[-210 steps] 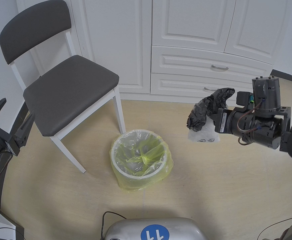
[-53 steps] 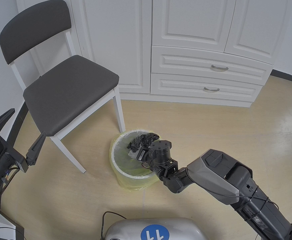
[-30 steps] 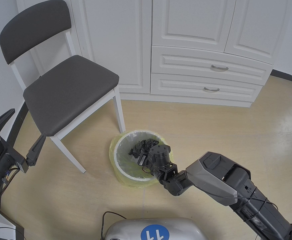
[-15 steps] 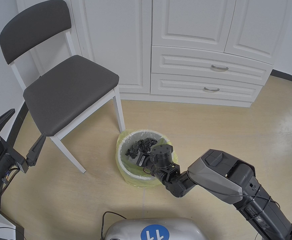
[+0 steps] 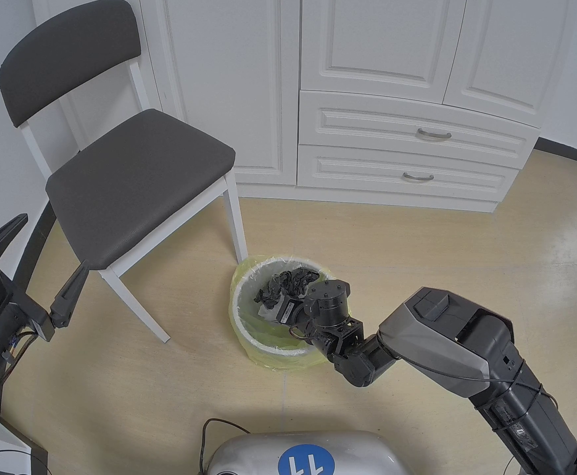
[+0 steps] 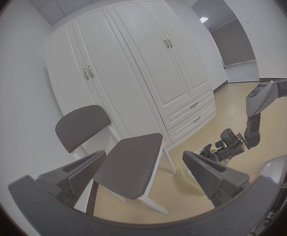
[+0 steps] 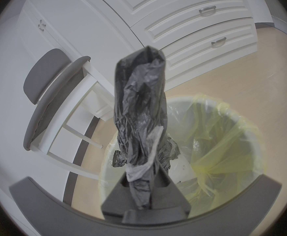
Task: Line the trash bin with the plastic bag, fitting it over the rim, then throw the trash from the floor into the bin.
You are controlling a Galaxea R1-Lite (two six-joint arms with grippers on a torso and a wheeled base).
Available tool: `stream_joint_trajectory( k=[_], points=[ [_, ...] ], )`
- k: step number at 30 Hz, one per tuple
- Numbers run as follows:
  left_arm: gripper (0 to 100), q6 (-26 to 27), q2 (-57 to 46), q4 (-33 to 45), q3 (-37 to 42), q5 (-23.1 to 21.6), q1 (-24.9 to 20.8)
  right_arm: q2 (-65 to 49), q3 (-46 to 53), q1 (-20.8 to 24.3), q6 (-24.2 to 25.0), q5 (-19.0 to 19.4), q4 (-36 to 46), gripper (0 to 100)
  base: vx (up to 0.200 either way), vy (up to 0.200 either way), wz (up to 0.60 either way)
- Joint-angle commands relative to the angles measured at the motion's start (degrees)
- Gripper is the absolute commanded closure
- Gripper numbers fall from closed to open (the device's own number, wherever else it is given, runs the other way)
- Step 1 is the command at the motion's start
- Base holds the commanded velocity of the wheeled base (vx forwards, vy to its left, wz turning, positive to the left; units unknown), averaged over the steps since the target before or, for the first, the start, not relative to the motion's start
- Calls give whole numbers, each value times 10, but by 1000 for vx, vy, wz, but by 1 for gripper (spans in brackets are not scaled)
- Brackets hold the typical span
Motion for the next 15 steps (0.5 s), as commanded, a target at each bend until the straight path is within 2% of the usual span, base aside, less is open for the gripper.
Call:
stream_joint_trajectory(
  k=[1,14,15],
  points=[
    [0,0,-4,0,0,0,0,-9,21,4,-1,0,-8,100,0,0,0],
    [0,0,-5,0,0,0,1,-13,37,3,-1,0,-12,100,0,0,0],
    [0,0,-4,0,0,0,1,-13,40,3,-1,0,-14,0,0,0,0]
  ],
)
